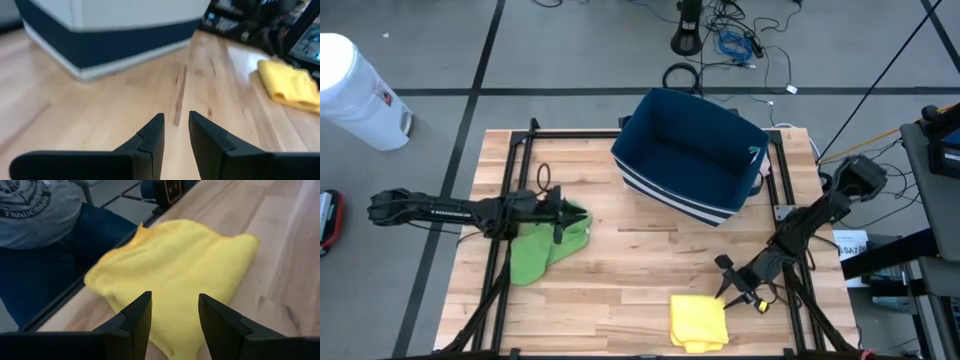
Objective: Fold towel
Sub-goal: Fold the yellow towel
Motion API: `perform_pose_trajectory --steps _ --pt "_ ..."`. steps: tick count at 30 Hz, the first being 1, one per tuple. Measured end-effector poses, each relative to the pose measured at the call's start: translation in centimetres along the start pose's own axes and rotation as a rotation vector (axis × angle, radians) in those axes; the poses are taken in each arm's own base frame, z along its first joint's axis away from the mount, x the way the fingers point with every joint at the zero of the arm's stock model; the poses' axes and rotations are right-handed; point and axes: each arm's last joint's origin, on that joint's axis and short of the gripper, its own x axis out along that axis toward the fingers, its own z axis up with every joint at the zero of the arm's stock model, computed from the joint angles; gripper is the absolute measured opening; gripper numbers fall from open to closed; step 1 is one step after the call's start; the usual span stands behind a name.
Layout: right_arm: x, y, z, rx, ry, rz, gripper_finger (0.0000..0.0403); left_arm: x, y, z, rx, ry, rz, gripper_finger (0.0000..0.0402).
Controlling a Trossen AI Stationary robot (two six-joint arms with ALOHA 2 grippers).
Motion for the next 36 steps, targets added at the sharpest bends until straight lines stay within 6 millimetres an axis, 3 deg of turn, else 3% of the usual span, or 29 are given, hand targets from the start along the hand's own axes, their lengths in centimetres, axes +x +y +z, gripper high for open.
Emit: perform_pose_trajectory --steps 12,22,30,36 --pt "1.2 -0.3 -1.3 -0.013 0.064 -0.011 0.0148 0.0 -0.5 -0.3 -0.013 0.033 -0.033 0.0094" --pt "4.2 -0.9 -0.5 -0.079 0.112 -0.024 0.0129 0.0 -1.2 0.5 0.001 -0.040 -0.086 0.0094" --pt "6.9 -3.7 -0.1 -0.033 0.176 -0.122 0.0120 -0.1 -1.7 0.7 0.017 -0.062 -0.124 0.0094" --pt "8.2 -6.9 1.7 -0.016 0.158 -0.220 0.0113 -0.1 -1.7 0.7 0.050 -0.069 -0.125 0.0094"
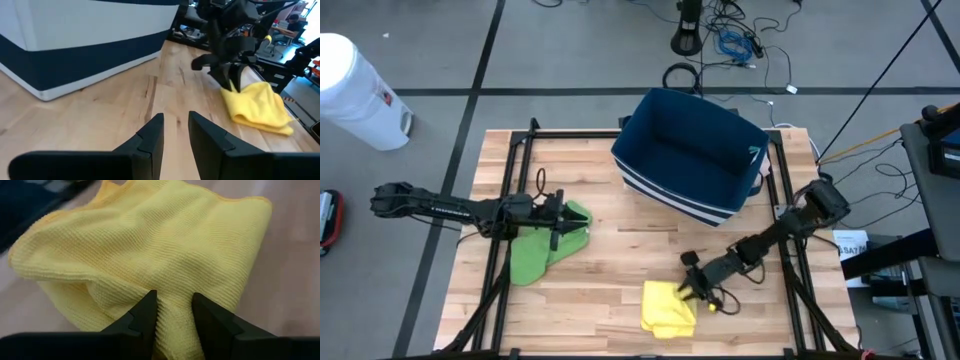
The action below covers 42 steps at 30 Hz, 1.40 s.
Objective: Fold towel
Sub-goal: Fold the yellow towel
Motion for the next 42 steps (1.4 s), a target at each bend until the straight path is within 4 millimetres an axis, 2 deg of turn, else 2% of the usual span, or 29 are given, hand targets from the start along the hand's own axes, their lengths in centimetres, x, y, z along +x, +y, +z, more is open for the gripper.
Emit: perform_pose_trajectory --steps 7,13,17,23,28,34,39,42 --pt "0.8 -5.2 3.5 0.013 0.051 -0.243 0.0104 0.0 0.0 0.1 0.020 -0.005 -0.001 0.0094" --pt "0.5 -8.9 6.3 0.034 -0.038 -0.404 0.0100 0.0 -0.1 0.2 0.045 -0.016 -0.023 0.0094" --pt "0.4 -9.2 7.2 0.044 -0.045 -0.349 0.0100 0.0 -0.1 0.2 0.054 -0.015 -0.027 0.0094" --pt "1.0 -7.1 7.5 0.123 -0.037 -0.020 0.0100 0.0 -0.1 0.2 0.083 -0.012 -0.040 0.0094" --pt "2.4 -6.4 6.3 0.092 0.005 0.004 0.0100 0.0 -0.2 0.6 0.136 -0.052 -0.039 0.0094" --pt "4.4 -8.8 4.5 0.067 -0.004 -0.148 0.0100 0.1 -0.5 1.9 0.208 -0.097 -0.041 0.0094" --pt "5.3 -11.5 5.5 0.029 -0.019 -0.500 0.0100 0.1 -0.7 2.5 0.209 -0.112 -0.045 0.0094" --pt "5.1 -12.4 6.6 -0.016 -0.006 -0.623 0.0100 0.1 -0.7 2.4 0.192 -0.098 -0.050 0.0094"
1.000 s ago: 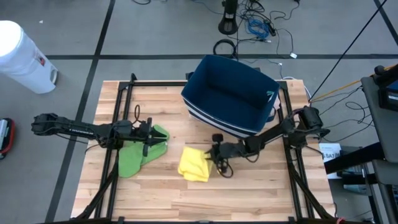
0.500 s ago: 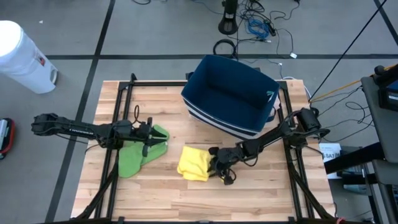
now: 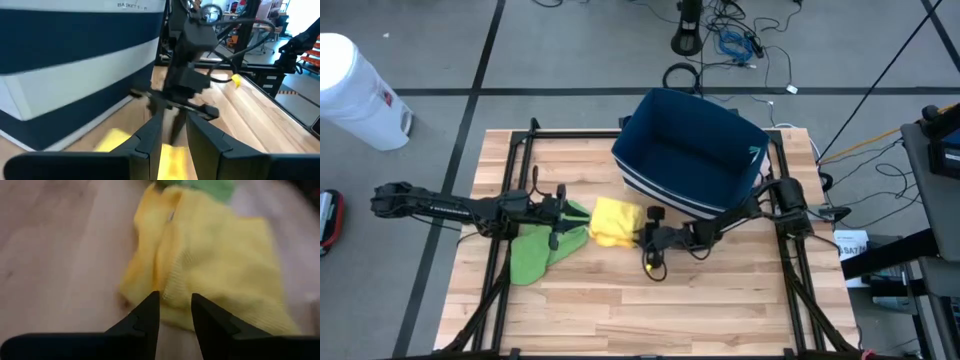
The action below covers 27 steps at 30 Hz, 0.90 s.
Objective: Fold towel
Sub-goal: Fold the yellow towel
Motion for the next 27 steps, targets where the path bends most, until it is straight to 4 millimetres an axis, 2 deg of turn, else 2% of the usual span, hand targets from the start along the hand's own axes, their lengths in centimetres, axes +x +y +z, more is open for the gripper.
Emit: perform_pose_trajectory --steps 6,12,15,21,27 --pt "-0.3 -0.2 1.9 -0.060 -0.013 -0.005 0.0100 0.0 0.1 -0.7 -0.015 0.070 0.014 0.0094" --pt "-2.0 -0.1 4.1 -0.068 -0.058 0.009 0.0100 0.0 0.3 -0.3 0.051 0.058 0.106 0.0094" --pt "-3.5 -0.4 5.3 -0.068 -0.077 0.019 0.0100 0.1 0.5 0.2 0.074 0.082 0.125 0.0094" --pt "-6.8 -1.4 7.8 -0.074 -0.128 0.024 0.0100 0.3 0.9 2.5 0.108 0.157 0.162 0.0094" --pt "-11.2 -3.0 10.2 -0.096 -0.192 0.024 0.0100 1.3 1.2 3.9 0.134 0.212 0.138 0.0094"
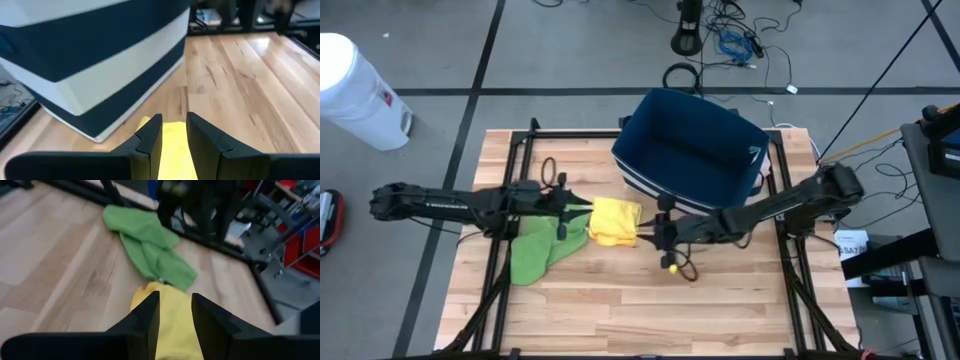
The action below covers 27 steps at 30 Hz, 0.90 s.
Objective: Fold towel
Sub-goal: Fold the yellow towel
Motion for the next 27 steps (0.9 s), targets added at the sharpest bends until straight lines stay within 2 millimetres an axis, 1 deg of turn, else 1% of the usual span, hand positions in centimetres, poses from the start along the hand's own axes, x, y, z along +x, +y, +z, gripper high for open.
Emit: perform_pose_trajectory --steps 3,7,10,13,16,19,22,27 --pt "-2.4 -1.0 1.5 0.001 -0.042 -0.002 0.0100 1.2 0.1 -0.2 0.007 0.074 -0.010 0.0094" --pt "-5.6 -2.2 3.0 0.023 -0.101 -0.006 0.0100 3.7 0.1 -0.5 0.015 0.190 -0.024 0.0094" --pt "-7.7 -2.9 3.8 0.033 -0.135 -0.006 0.0100 5.6 0.1 -0.1 0.040 0.238 -0.033 0.0094" --pt "-9.3 -3.3 4.2 0.051 -0.156 0.001 0.0100 7.4 0.2 0.4 0.069 0.264 -0.042 0.0094" --pt "-10.2 -3.3 4.4 0.049 -0.159 0.013 0.0100 9.1 0.5 0.3 0.079 0.315 -0.066 0.0094" --pt "-10.7 -3.1 4.3 0.037 -0.144 0.029 0.0100 10.6 1.0 -0.5 0.057 0.371 -0.097 0.0094" --pt "-10.7 -2.8 3.9 0.016 -0.104 0.046 0.0100 11.6 1.5 -1.6 0.033 0.418 -0.116 0.0094" --pt "-10.5 -2.5 3.0 0.014 -0.024 0.066 0.0100 12.3 2.5 -3.3 -0.028 0.482 -0.152 0.0094"
